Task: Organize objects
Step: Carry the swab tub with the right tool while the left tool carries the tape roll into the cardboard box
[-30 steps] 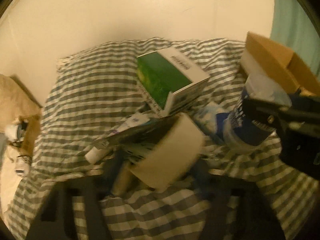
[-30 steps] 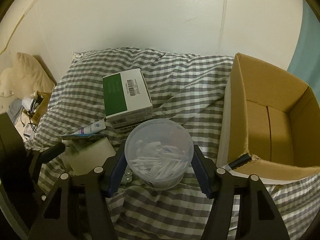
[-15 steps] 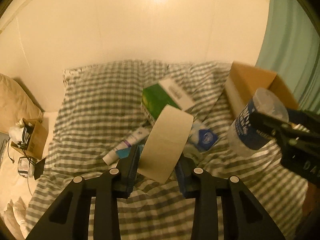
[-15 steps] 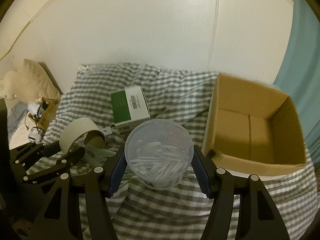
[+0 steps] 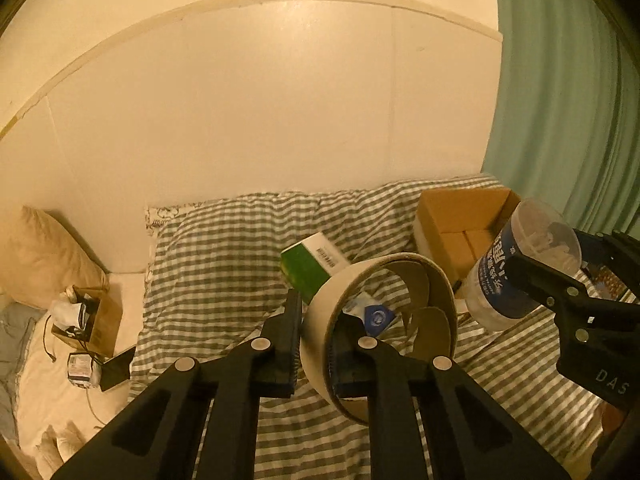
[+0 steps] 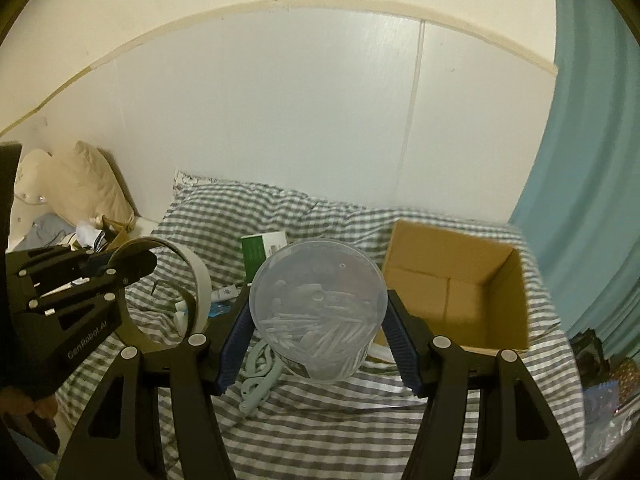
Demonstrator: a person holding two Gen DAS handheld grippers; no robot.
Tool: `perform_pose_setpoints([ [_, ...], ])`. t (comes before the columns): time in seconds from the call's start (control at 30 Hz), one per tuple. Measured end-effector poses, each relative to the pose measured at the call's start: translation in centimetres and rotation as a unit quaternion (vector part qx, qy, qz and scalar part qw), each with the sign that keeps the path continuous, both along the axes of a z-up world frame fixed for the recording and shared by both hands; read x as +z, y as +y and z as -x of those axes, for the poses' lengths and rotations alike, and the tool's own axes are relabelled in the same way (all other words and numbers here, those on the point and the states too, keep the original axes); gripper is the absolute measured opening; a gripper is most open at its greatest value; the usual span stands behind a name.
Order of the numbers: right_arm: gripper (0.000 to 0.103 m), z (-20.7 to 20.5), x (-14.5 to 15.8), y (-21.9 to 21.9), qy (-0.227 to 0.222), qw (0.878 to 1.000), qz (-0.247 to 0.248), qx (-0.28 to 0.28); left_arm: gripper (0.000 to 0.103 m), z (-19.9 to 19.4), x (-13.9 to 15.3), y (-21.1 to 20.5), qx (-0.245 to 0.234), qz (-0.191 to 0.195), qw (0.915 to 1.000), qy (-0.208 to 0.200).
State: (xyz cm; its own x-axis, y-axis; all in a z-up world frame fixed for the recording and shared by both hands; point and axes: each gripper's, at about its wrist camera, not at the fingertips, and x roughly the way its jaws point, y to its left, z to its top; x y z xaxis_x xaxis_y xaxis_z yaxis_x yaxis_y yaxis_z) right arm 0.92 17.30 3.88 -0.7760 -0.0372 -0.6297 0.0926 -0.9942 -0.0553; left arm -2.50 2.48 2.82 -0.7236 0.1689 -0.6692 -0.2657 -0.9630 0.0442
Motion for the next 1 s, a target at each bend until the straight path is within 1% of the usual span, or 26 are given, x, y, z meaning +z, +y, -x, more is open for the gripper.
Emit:
perform_pose_setpoints([
  [0.13,0.062,-0.6,2.0,1.3,0.014,1.0,0.002,-0.005,0.012,-0.3,1.6,1.6,-0.008,0.01,0.9998,0.014],
  [0.33,0.062,0.1,5.7,4.4,0.031,0.999,-0.024,-0.013,0.012,0.9,3.8,5.5,-0.031,0.006,0.9991,0.029],
  [0.47,0.062,1.9,7.7,6.7,0.031,0.998,-0.052,-0.012,0.012,2.7,4.1,9.6,-0.056,0.001,0.9981,0.027],
  [0.57,0.062,3.5,8.4,9.3,0.029,0.997,-0.06,-0.023,0.012,4.3,3.3,12.3,-0.069,-0.008,0.9974,0.016],
  [0.67,0.062,5.2,7.7,12.0,0.021,0.998,-0.048,-0.039,0.012,5.9,1.5,15.2,-0.081,-0.006,0.9967,-0.003],
  [0.73,0.062,6.3,6.3,13.8,0.005,0.998,-0.038,-0.051,0.012,6.7,0.1,17.5,-0.091,-0.002,0.9958,-0.015],
  [0.87,0.062,8.3,2.5,17.2,-0.042,0.997,-0.009,-0.064,0.012,8.3,-2.7,20.6,-0.099,0.013,0.9943,-0.036],
  [1.0,0.062,9.5,-1.3,19.6,-0.087,0.993,0.011,-0.078,0.012,9.3,-5.4,22.5,-0.106,0.019,0.9924,-0.061],
])
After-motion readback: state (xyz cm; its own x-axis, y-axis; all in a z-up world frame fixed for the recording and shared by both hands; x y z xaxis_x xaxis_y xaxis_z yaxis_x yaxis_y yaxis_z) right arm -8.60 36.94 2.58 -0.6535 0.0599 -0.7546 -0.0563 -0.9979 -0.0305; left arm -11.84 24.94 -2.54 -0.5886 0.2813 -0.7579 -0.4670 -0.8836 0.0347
